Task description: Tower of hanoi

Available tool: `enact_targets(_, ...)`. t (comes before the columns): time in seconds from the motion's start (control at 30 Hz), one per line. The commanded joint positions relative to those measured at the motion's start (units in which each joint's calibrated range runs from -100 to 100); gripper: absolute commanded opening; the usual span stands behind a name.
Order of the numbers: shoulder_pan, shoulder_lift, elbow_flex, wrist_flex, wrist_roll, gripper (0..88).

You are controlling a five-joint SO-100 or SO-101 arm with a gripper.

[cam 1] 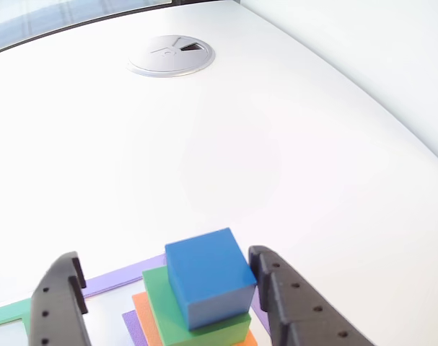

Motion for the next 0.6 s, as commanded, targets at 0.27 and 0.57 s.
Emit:
enact_targets(0.27,-0.21,0.16,-0.91,-1.27,0.0,13.6)
enact_targets(0.57,-0.4,0.32,-0.64,-1.27,0.0,7.3)
